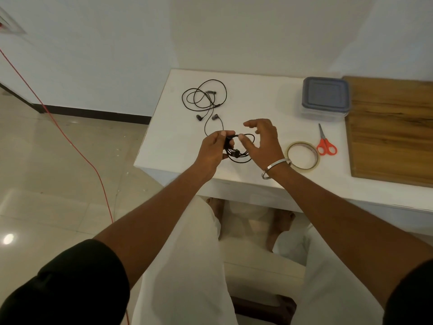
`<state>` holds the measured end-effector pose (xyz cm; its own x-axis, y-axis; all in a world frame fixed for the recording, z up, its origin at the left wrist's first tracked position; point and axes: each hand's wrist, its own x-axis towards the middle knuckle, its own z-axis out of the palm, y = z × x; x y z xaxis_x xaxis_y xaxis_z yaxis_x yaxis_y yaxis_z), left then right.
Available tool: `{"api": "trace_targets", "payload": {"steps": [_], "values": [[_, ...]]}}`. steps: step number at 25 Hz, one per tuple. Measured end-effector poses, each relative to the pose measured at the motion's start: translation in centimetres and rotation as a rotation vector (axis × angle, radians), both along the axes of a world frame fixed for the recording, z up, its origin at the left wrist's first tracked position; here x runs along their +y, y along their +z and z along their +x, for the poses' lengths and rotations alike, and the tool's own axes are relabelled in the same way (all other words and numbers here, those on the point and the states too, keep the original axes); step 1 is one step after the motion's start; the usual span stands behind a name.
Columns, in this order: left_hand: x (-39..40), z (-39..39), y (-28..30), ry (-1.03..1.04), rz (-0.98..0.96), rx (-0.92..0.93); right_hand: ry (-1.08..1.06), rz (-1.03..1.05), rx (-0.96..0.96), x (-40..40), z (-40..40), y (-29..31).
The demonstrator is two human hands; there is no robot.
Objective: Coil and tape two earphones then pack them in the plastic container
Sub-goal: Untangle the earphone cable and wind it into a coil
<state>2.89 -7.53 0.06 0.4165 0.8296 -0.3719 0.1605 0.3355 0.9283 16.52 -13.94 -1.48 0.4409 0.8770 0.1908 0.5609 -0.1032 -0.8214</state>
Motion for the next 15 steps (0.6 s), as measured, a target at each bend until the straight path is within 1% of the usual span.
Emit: {"api": "trace_targets", "payload": {"steps": [2,3,5,7,9,11,15], "values": [[0.1,0.2,0.2,-0.002,-0.037,-0.04,0.098,-0.155,0.029,0.5,0.2,-0.2],[0.3,0.3,0.3,0.023,-0.085,-0.077,0.124,-0.194,0.072,0.6,0.3,-0.1],[0.6,0.5,0.4,0.087,-0.181,-0.114,0.133,-0.213,0.173,0.7,0.2,0.0],[0.7,0.9,0.4,0.143,-0.255,-0.109,0.128,-0.184,0.335,0.5,0.0,-0.1],[0.7,1.2,0.1,0.172,-0.288,-0.089,0.135,-0.177,0.468,0.3,-0.2,-0.2],[0.7,1.4,-0.2,0.163,-0.271,-0.057,0.136,-0.186,0.512,0.3,-0.2,-0.3],[1.1,2.1,-0.7,0.107,-0.241,-0.041,0.088,-0.2,0.52,0.8,0.5,-0.8]]}}
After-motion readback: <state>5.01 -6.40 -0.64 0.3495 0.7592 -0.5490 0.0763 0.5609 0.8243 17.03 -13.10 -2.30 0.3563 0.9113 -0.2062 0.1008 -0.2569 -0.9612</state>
